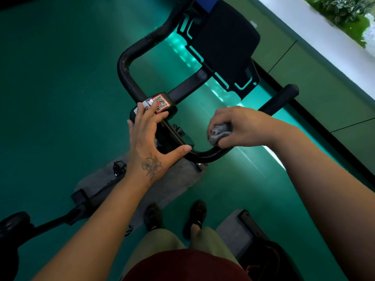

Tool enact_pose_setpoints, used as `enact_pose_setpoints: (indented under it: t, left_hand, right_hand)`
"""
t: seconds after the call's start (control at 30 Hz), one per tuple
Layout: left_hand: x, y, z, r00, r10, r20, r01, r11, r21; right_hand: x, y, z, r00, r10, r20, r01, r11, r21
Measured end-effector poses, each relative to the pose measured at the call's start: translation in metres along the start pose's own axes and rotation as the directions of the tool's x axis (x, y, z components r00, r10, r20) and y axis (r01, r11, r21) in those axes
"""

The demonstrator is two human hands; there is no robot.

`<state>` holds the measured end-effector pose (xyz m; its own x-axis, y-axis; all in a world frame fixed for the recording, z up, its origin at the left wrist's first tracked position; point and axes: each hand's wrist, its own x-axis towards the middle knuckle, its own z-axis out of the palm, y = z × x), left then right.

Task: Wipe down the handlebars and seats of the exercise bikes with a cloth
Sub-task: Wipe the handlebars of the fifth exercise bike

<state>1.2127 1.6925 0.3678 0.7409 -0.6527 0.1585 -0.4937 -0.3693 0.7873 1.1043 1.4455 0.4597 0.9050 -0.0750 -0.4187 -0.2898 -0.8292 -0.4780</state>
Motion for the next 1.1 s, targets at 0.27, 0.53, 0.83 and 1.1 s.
enact_pose_setpoints:
  t: [0.27,0.53,0.83,1.1]
  left_hand:
    - [-0.006,0.006,0.021,0.991,0.125,0.053,-0.133,0.973,0.188]
    - [-0.006,0.005,0.023,0.992,0.113,0.054,-0.122,0.973,0.194]
    - [-0.006,0.003,0.024,0.992,0.115,0.047,-0.122,0.974,0.190]
    - [-0.006,0.002,0.024,0.992,0.118,0.052,-0.126,0.973,0.195]
  right_hand:
    - [0.007,-0.015,0.025,0.991,-0.099,-0.092,0.081,0.980,-0.182]
    - [-0.008,0.006,0.014,0.977,-0.070,-0.202,0.035,0.984,-0.175]
    - [-0.023,0.021,0.010,0.918,-0.047,-0.394,-0.019,0.986,-0.163]
    - [-0.026,0.016,0.024,0.859,0.022,-0.512,-0.124,0.978,-0.166]
